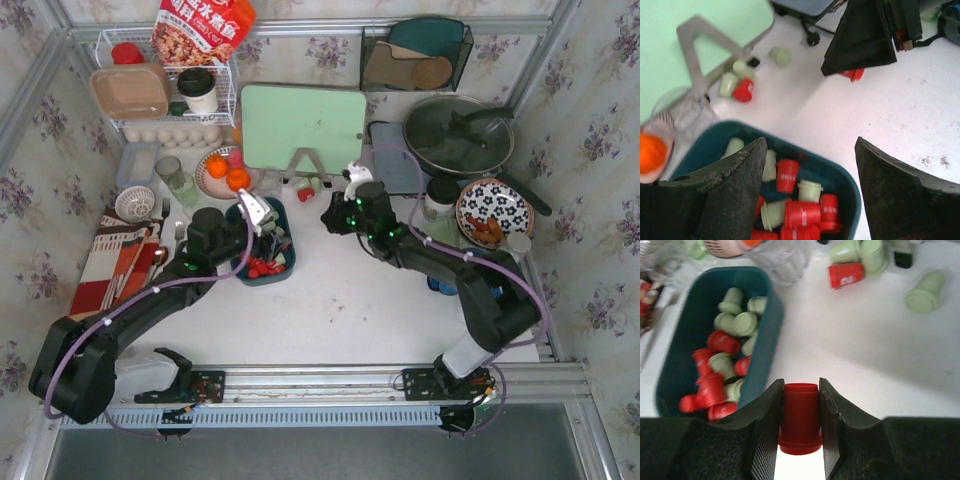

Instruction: Mix the coffee capsules in the storage basket

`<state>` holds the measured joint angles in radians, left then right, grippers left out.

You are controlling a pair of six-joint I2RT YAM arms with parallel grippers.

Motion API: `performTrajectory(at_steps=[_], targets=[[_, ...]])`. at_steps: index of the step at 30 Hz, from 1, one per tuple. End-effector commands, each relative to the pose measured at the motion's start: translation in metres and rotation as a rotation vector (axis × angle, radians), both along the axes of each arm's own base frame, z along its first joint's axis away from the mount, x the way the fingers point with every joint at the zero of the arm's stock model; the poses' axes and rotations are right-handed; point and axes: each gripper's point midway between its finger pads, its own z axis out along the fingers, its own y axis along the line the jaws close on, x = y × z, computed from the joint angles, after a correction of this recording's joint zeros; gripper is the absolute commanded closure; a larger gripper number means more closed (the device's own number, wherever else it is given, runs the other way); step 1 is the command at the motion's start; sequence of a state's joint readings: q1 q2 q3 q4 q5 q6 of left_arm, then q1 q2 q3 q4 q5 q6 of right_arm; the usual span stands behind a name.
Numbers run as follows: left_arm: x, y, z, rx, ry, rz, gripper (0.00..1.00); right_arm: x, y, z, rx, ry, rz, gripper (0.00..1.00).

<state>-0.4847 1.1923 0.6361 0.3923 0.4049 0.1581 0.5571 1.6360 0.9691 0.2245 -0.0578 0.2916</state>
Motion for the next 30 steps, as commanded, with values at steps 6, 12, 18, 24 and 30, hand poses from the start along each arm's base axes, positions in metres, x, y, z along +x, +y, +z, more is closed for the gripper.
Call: performTrajectory(at_steps=[6,12,18,24,30], targets=[[-0.022,-0.076,0.026,0.042,-0.365,-0.36,0.26,-0.064,0.014,0.06,0.408,-0.16,0.162,0.77],[-0.036,-0.104,0.014,0.057,-0.378,-0.438,0.25,-0.096,0.004,0.079,0.528,-0.251,0.214,0.76],[-0.035,-0.117,0.004,0.075,-0.382,-0.441,0.25,-0.106,0.007,0.086,0.558,-0.26,0.259,0.76],[-0.028,-0.121,0.011,0.074,-0.415,-0.383,0.25,-0.109,0.01,0.084,0.571,-0.239,0.278,0.76],[-0.032,-0.122,0.009,0.082,-0.432,-0.396,0.33,-0.108,0.013,0.08,0.583,-0.214,0.284,0.74]])
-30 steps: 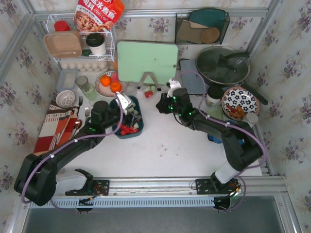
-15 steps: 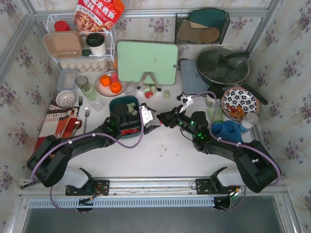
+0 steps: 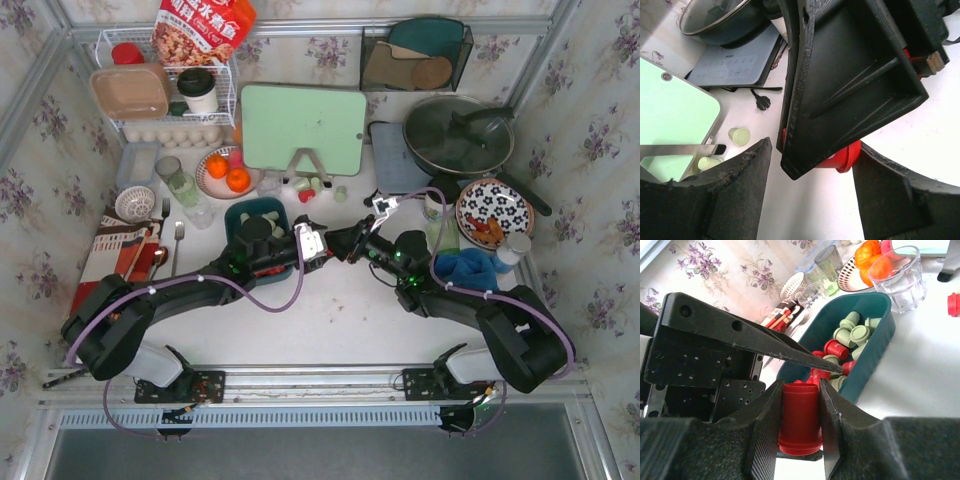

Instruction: Mix the coffee capsules in the storage basket

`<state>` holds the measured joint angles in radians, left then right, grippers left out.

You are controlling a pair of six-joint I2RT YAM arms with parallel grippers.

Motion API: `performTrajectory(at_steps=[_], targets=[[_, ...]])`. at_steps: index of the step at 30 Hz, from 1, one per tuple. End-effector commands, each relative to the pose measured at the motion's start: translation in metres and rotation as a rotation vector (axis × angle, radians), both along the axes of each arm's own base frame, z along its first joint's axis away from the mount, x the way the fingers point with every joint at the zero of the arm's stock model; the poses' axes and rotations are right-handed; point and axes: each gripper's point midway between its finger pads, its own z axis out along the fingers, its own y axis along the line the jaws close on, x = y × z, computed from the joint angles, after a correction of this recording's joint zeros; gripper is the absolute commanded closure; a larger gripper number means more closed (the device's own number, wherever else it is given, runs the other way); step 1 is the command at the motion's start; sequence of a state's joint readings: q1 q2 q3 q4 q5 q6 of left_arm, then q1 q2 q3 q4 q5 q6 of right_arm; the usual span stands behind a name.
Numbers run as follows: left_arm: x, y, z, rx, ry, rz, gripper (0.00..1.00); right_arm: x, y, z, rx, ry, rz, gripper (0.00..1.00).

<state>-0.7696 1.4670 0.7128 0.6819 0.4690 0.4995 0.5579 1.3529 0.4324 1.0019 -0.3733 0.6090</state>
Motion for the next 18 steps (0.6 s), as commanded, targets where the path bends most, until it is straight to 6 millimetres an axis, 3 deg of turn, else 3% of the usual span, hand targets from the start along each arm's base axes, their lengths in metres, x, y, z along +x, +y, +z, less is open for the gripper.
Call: performTrajectory(at_steps=[1,7,13,18], targets=[[0.002,-0.003,0.012,-0.03,-0.064,-0.005,0.33,-0.002,0.004,0.012,0.038,-0.027,0.024,0.73],[-0.002,-0.001,0.007,-0.027,-0.066,-0.01,0.59,0.001,0.005,0.007,0.024,0.0,0.019,0.62],[0.001,0.005,0.002,-0.014,-0.067,0.028,0.68,0.008,0.002,0.001,-0.031,0.004,-0.011,0.46],[0.007,0.015,-0.009,0.019,-0.052,0.089,0.68,0.016,-0.007,-0.001,-0.085,-0.003,-0.08,0.44]])
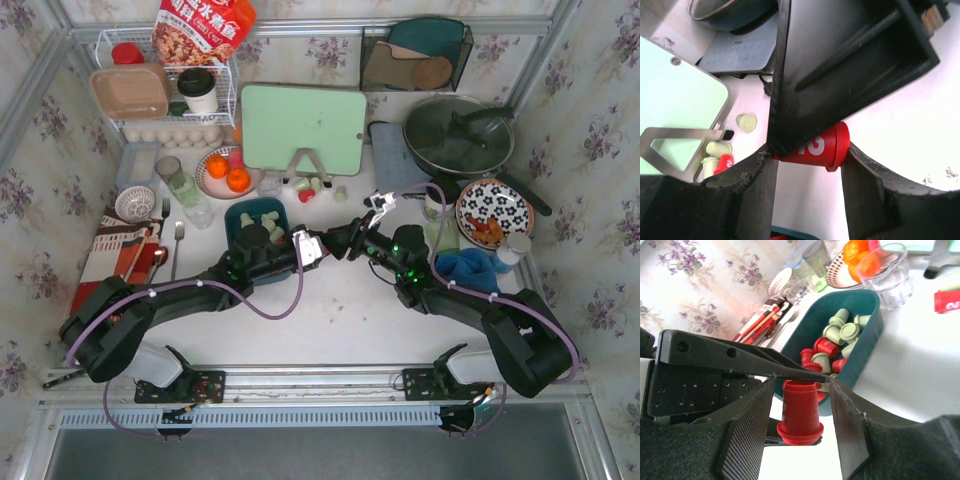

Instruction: Mix the coffee capsules in the storage basket

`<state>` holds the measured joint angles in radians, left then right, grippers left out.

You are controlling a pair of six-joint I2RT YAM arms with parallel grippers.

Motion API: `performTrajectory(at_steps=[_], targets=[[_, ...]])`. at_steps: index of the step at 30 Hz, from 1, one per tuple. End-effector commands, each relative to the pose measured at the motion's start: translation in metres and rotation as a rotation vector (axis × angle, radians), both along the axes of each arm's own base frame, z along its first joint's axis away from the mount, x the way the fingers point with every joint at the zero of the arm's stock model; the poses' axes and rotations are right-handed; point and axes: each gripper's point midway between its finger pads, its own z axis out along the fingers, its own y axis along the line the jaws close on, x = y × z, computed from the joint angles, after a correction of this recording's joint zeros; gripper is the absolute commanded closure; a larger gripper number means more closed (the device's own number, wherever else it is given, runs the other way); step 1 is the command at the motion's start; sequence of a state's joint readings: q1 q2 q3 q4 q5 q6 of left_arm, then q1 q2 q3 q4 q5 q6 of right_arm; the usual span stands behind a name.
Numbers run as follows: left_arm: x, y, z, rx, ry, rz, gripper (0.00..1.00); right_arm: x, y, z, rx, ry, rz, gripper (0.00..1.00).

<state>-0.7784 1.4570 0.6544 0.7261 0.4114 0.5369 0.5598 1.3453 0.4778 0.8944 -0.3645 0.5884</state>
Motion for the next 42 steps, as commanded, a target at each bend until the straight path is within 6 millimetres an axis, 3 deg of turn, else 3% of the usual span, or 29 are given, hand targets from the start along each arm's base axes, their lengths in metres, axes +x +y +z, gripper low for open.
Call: performTrajectory(at_steps=[1,7,14,17,29,32,35,42], targets=[[0.007,0.008,0.0,0.004,-0.011,0.062,0.68,0.011,-0.012,0.003,-0.051,-0.039,-0.084,0.44],[0.035,0.043,-0.018,0.061,0.075,0.287,0.68,0.021,-0.026,0.001,-0.106,-0.058,-0.179,0.43],[0.097,0.153,-0.057,0.059,0.393,0.874,0.67,0.039,-0.045,-0.021,-0.201,-0.014,-0.309,0.43],[0.107,0.175,-0.075,0.047,0.521,0.978,0.67,0.046,-0.05,-0.031,-0.232,0.009,-0.346,0.43],[0.153,0.187,-0.107,0.111,0.707,1.097,0.59,0.075,-0.053,-0.08,-0.449,0.115,-0.399,0.43],[0.153,0.179,-0.108,0.083,0.732,1.06,0.49,0.087,-0.052,-0.095,-0.533,0.135,-0.4,0.42],[0.149,0.172,-0.104,0.052,0.749,1.024,0.36,0.104,-0.055,-0.106,-0.607,0.16,-0.44,0.42],[0.132,0.171,-0.066,-0.017,0.752,0.99,0.32,0.156,-0.056,-0.115,-0.673,0.155,-0.58,0.45]])
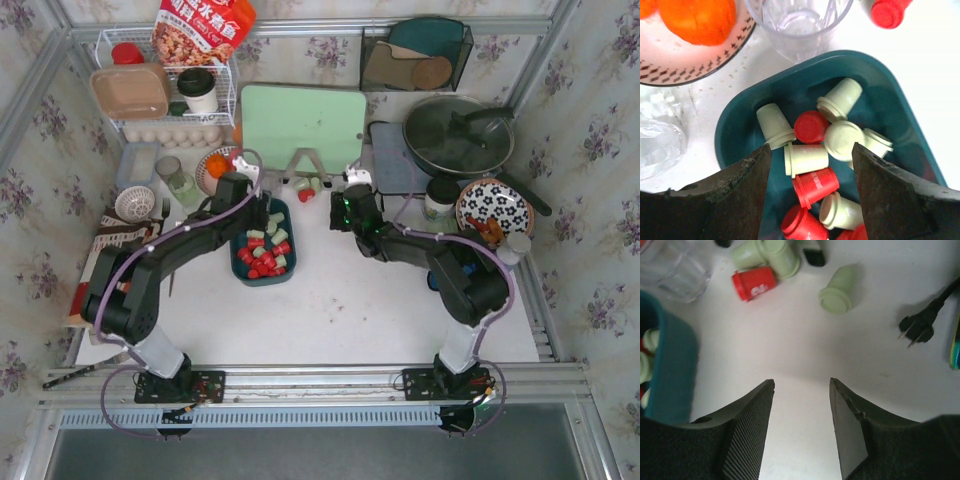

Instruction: Mix the coffee capsules in the storage basket

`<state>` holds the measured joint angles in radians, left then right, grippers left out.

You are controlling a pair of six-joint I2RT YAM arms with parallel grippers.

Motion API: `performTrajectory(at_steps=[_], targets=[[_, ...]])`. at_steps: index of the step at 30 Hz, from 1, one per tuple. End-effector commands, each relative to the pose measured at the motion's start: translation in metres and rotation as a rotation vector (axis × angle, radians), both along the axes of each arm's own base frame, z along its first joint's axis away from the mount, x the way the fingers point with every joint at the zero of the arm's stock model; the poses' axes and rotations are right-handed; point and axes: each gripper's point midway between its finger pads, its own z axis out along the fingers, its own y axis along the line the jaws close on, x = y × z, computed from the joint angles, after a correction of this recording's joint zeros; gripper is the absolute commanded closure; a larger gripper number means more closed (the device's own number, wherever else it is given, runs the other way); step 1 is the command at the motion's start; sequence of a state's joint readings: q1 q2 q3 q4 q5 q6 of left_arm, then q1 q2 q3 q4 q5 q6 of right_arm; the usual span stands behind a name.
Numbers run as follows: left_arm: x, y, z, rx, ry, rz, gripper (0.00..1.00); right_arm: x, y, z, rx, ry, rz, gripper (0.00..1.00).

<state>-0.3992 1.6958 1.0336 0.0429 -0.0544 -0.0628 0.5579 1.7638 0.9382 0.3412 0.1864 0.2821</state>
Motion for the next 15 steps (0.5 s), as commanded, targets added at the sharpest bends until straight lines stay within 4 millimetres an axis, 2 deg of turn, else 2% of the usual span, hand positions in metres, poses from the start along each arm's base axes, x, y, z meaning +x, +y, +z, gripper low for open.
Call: performTrajectory(at_steps=[1,2,4,5,6,11,15], targets=[[-0.012,-0.004,0.031,-0.07,-0.036,-0.015,0.32,0.033,-0.013,-0.005,-0.089,-0.028,-0.118,0.46],[-0.017,-0.002,0.037,-0.077,-0.045,-0.01,0.31,0.04,-0.011,-0.008,-0.096,-0.027,-0.131,0.47],[-0.028,0.003,0.058,-0.088,-0.09,-0.016,0.31,0.063,-0.03,-0.009,-0.098,-0.027,-0.198,0.48],[-0.034,0.005,0.062,-0.089,-0.101,-0.02,0.31,0.07,-0.031,-0.011,-0.095,-0.023,-0.212,0.49],[-0.041,0.009,0.076,-0.1,-0.136,-0.023,0.3,0.08,-0.031,-0.008,-0.082,-0.025,-0.229,0.5],[-0.075,0.021,0.101,-0.134,-0.196,-0.026,0.3,0.106,-0.035,-0.022,-0.045,0.01,-0.284,0.53],[-0.097,0.025,0.116,-0.192,-0.205,-0.018,0.28,0.122,-0.029,-0.031,-0.041,0.029,-0.299,0.55]])
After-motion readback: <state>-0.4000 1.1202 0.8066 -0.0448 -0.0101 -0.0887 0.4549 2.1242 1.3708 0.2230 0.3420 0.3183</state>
